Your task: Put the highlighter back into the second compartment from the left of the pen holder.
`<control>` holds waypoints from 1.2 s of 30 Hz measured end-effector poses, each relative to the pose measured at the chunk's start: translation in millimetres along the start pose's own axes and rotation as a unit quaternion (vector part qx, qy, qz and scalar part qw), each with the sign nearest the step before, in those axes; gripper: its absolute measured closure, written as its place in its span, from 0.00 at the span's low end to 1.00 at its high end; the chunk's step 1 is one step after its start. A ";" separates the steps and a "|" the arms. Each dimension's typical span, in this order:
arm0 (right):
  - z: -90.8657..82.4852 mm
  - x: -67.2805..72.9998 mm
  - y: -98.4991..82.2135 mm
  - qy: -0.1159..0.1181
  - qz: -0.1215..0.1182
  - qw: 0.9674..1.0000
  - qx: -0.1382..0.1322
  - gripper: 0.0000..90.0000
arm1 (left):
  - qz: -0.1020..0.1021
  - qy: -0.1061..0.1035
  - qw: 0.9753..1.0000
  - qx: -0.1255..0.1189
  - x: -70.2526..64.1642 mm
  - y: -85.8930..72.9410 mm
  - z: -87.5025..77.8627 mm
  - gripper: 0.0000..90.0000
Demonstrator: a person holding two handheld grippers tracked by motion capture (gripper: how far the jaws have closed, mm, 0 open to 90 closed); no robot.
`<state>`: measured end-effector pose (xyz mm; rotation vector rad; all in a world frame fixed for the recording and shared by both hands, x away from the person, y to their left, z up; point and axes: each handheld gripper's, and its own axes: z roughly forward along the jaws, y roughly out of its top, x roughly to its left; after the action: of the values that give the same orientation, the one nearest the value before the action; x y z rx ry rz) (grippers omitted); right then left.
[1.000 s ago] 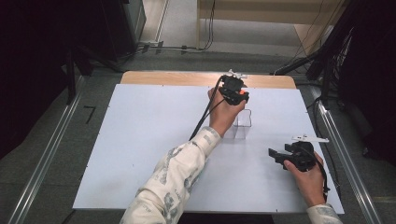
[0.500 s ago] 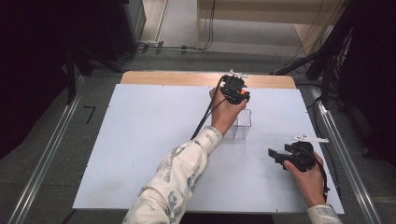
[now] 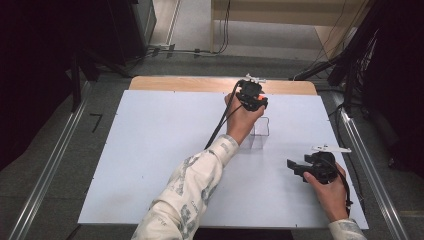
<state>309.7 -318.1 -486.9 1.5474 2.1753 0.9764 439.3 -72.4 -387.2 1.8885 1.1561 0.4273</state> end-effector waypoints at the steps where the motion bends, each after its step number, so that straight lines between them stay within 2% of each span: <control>1: 0.0 0.0 0.0 0.000 0.000 1.000 0.000 0.24 | 0.001 0.000 1.000 -0.001 -0.6 0.1 0.2 0.75; 24: 1.2 -0.1 -0.5 0.000 -0.001 1.000 0.004 0.24 | 0.013 -0.002 1.000 0.011 -1.7 -3.5 -2.5 0.74; 36: 1.6 -0.4 -0.6 -0.001 0.001 1.000 0.003 0.24 | 0.027 0.000 0.999 0.026 -5.8 -8.1 -13.0 0.74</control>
<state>310.4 -318.0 -488.5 1.5521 2.1794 0.9688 423.3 -69.3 -385.5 1.9680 1.1279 0.4323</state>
